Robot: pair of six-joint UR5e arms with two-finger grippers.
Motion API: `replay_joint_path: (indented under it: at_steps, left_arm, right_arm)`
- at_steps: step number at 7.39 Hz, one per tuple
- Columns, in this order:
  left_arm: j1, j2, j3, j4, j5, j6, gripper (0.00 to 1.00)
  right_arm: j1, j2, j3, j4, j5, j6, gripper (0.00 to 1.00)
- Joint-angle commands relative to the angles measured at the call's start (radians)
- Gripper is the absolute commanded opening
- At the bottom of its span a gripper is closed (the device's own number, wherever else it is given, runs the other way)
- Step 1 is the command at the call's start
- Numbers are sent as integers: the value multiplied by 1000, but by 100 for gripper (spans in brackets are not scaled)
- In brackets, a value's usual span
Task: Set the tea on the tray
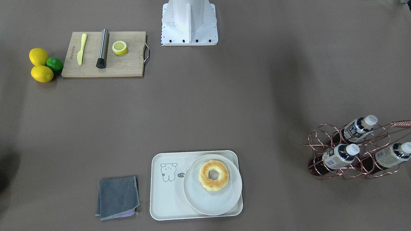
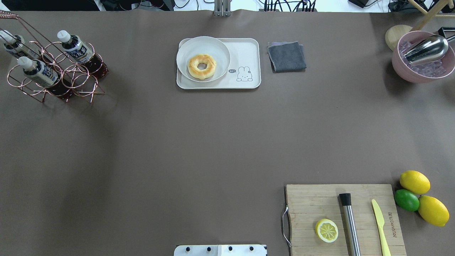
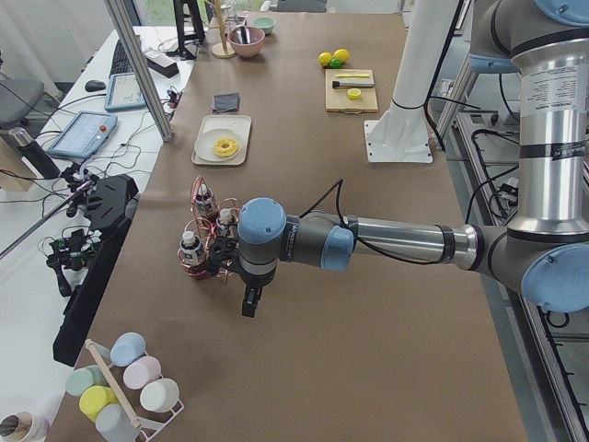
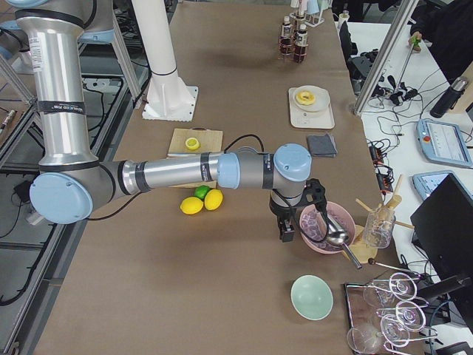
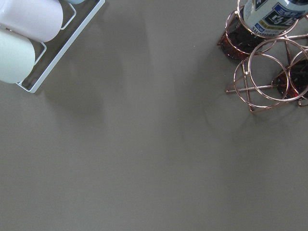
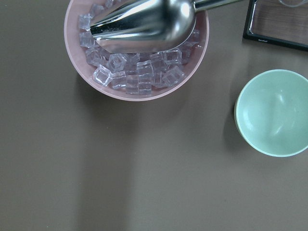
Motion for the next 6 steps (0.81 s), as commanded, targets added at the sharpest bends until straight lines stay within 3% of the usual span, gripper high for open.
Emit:
replay_joint_path:
  at_steps: [1,6]
  left_arm:
    - [-2,4,-4,0,0,0,98]
    - [-2,-1,1,0,0,0,98]
  right_arm:
    - [0,-1,-2,-1,0,1,100]
    - [2,-5,1,-1,0,1,100]
